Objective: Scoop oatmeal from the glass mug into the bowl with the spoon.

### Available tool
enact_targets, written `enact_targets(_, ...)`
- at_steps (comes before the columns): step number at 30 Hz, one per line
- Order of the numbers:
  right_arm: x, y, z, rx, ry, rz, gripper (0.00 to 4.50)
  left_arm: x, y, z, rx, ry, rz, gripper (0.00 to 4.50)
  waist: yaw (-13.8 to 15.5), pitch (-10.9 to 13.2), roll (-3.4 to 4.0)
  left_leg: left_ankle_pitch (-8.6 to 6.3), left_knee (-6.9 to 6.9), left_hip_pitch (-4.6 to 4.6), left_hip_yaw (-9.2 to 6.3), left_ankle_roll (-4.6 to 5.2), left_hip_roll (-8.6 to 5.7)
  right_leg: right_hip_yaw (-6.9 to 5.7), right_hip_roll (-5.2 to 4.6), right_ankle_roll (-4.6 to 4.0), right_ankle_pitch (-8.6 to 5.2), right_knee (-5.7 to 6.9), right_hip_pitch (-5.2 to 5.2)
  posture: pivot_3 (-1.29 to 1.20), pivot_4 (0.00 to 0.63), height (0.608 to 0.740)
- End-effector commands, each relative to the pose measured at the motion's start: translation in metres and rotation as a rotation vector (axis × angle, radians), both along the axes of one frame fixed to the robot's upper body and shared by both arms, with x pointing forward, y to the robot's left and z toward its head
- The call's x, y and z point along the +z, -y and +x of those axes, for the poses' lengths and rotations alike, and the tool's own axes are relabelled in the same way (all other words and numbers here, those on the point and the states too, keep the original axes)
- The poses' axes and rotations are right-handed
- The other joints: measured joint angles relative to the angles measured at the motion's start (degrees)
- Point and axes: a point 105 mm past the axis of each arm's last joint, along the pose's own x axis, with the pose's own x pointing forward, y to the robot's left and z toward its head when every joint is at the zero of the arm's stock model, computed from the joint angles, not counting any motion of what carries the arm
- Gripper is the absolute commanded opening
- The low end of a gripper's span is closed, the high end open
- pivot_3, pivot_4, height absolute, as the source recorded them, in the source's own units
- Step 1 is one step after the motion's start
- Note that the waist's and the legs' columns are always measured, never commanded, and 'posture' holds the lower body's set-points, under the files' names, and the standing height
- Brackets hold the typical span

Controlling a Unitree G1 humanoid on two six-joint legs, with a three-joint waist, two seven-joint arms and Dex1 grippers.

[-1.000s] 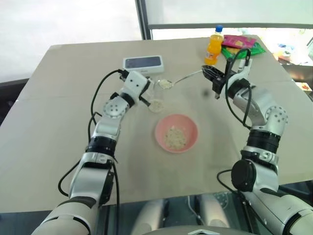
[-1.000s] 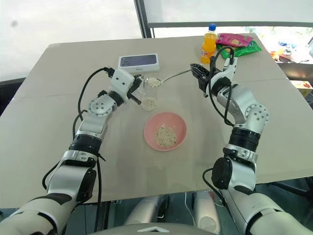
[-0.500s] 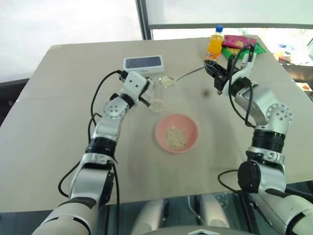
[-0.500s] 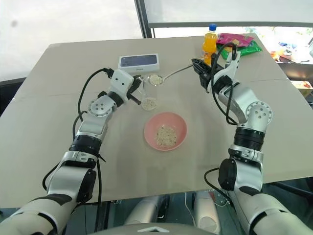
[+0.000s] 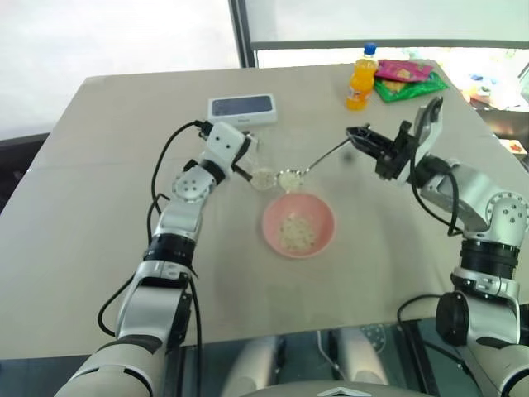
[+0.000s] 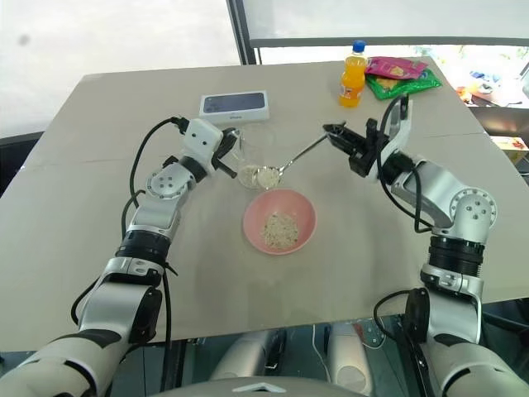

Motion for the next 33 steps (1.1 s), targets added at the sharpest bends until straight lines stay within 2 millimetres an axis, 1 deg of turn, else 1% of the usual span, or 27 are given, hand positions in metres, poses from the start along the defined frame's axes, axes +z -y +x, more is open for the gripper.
enact_targets(1, 0.007, -0.010, -0.017, 0.055, 0.078, -0.062, 0.00, 0.001, -0.005, -0.001, 0.012, 0.015, 0.010, 0.09, 0.01, 0.00, -0.01, 0.00, 0.00, 0.00, 0.01, 0.00, 0.00, 0.01, 0.00, 0.01, 0.00, 0.00, 0.00, 0.00, 0.150, 0.740)
enact_targets(3, 0.002, -0.012, -0.020, 0.065, 0.109, -0.144, 0.00, 0.001, -0.004, -0.001, 0.011, 0.015, 0.010, 0.09, 0.03, 0.00, 0.00, 0.00, 0.03, 0.00, 0.03, 0.01, 0.00, 0.01, 0.01, 0.03, 0.02, -0.01, 0.01, 0.00, 0.150, 0.740)
enact_targets(5, 0.001, -0.013, -0.021, 0.068, 0.124, -0.167, 0.00, 0.001, -0.003, -0.001, 0.007, 0.013, 0.010, 0.09, 0.10, 0.00, -0.01, 0.00, 0.05, 0.00, 0.04, 0.01, 0.00, 0.02, 0.03, 0.05, 0.03, -0.01, 0.01, 0.00, 0.150, 0.740)
enact_targets(7, -0.004, -0.014, -0.023, 0.072, 0.197, -0.305, 0.00, -0.001, -0.003, -0.001, 0.005, 0.008, 0.012, 0.09, 0.13, -0.01, -0.02, -0.02, 0.07, 0.00, 0.05, 0.04, -0.01, 0.01, 0.09, 0.07, 0.04, -0.01, 0.03, 0.00, 0.150, 0.740)
enact_targets(9, -0.008, -0.015, -0.025, 0.092, 0.248, -0.391, 0.00, -0.002, -0.002, 0.000, 0.004, 0.006, 0.012, 0.09, 0.19, -0.02, -0.03, -0.02, 0.07, 0.00, 0.07, 0.05, -0.01, 0.00, 0.16, 0.07, 0.05, -0.03, 0.03, 0.00, 0.150, 0.740)
enact_targets(11, -0.006, -0.016, -0.025, 0.100, 0.310, -0.445, 0.00, -0.001, -0.001, 0.000, 0.003, 0.006, 0.012, 0.09, 0.16, -0.02, -0.03, -0.02, 0.07, 0.00, 0.07, 0.05, -0.01, -0.01, 0.17, 0.07, 0.05, -0.06, 0.05, 0.00, 0.150, 0.740)
enact_targets(15, 0.009, -0.022, -0.024, 0.113, 0.532, -0.615, 0.00, 0.000, 0.000, 0.001, 0.001, 0.012, 0.009, 0.09, 0.18, -0.02, -0.03, -0.02, 0.08, 0.01, 0.08, 0.05, -0.01, -0.01, 0.16, 0.08, 0.05, -0.04, 0.05, 0.00, 0.150, 0.740)
enact_targets(17, 0.018, -0.028, -0.027, 0.132, 0.621, -0.642, 0.00, 0.000, 0.000, 0.000, 0.002, 0.013, 0.007, 0.09, 0.21, -0.02, -0.04, -0.02, 0.09, 0.01, 0.07, 0.05, -0.01, -0.02, 0.17, 0.10, 0.06, -0.05, 0.06, 0.00, 0.150, 0.740)
enact_targets(18, 0.023, -0.032, -0.030, 0.149, 0.698, -0.675, 0.00, 0.000, 0.000, 0.000, 0.003, 0.013, 0.006, 0.09, 0.22, -0.02, -0.04, -0.02, 0.09, 0.01, 0.07, 0.05, -0.01, -0.02, 0.17, 0.11, 0.07, -0.06, 0.06, 0.00, 0.150, 0.740)
enact_targets(20, 0.029, -0.038, -0.035, 0.175, 0.789, -0.708, 0.00, -0.001, 0.000, 0.000, 0.004, 0.013, 0.004, 0.09, 0.23, -0.01, -0.05, -0.01, 0.09, 0.01, 0.07, 0.03, -0.01, -0.02, 0.16, 0.11, 0.07, -0.07, 0.06, 0.00, 0.150, 0.740)
enact_targets(23, 0.039, -0.043, -0.042, 0.211, 0.855, -0.640, 0.00, -0.001, 0.001, 0.000, 0.005, 0.013, 0.001, 0.09, 0.35, -0.02, -0.08, -0.01, 0.08, 0.01, 0.06, 0.02, -0.01, -0.04, 0.14, 0.11, 0.07, -0.13, 0.08, 0.00, 0.150, 0.740)
enact_targets(29, 0.033, -0.039, -0.054, 0.313, 0.944, -0.664, 0.00, -0.001, 0.001, 0.001, 0.008, 0.014, -0.001, 0.09, 0.59, -0.02, -0.09, -0.01, 0.09, 0.01, 0.05, 0.02, -0.02, -0.05, 0.10, 0.11, 0.07, -0.12, 0.08, 0.00, 0.150, 0.740)
enact_targets(33, 0.027, -0.041, -0.064, 0.376, 1.045, -0.717, 0.00, 0.000, -0.001, 0.001, 0.012, 0.013, -0.001, 0.09, 0.54, -0.02, -0.09, -0.01, 0.08, 0.01, 0.04, 0.02, -0.02, -0.05, 0.08, 0.11, 0.07, -0.12, 0.08, 0.00, 0.150, 0.740)
